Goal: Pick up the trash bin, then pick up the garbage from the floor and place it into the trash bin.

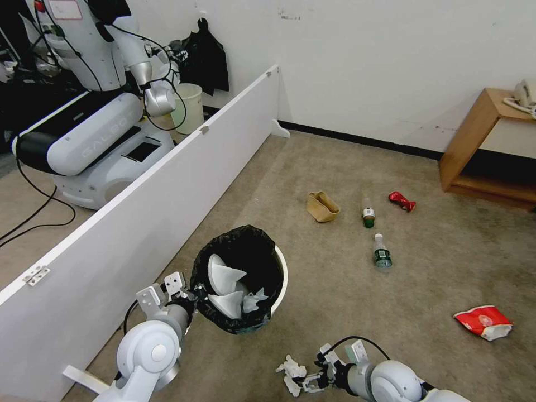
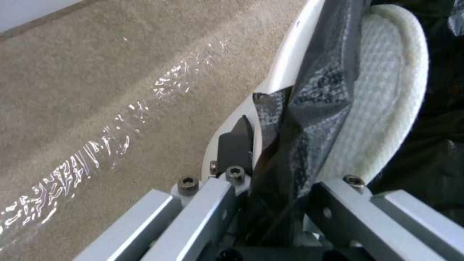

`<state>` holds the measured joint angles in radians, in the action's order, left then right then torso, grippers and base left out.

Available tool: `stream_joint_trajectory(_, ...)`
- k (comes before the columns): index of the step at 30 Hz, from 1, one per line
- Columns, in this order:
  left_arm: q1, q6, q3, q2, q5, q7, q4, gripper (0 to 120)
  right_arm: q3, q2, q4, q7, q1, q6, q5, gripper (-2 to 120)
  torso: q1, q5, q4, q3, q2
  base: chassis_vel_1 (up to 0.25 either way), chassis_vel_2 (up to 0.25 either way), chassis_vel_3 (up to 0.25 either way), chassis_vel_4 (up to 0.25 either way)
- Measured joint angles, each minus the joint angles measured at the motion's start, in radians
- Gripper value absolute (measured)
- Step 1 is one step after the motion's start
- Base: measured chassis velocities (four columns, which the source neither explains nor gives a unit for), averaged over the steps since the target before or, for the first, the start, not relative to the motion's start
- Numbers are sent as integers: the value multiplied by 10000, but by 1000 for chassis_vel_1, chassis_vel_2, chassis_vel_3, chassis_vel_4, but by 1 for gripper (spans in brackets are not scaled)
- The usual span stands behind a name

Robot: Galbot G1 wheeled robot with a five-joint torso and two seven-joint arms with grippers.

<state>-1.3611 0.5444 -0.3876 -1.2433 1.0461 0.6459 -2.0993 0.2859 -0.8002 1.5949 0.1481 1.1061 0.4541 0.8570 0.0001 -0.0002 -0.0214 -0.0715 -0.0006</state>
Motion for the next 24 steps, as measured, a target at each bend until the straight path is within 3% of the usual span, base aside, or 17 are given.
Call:
stream_joint_trajectory(15, 10, -9, -21, -58, -77, -97, 83, 2, 442, -132, -328, 206, -558, 290, 1080, 100, 0, 0, 0, -1, 0, 0, 0, 0, 0)
stream_joint_trajectory(24, 5, -42, -36, -71, -120, -116, 119, 2, 517, -325, -560, 208, -617, 307, 1105, 100, 0, 0, 0, 0, 0, 0, 0, 0, 0)
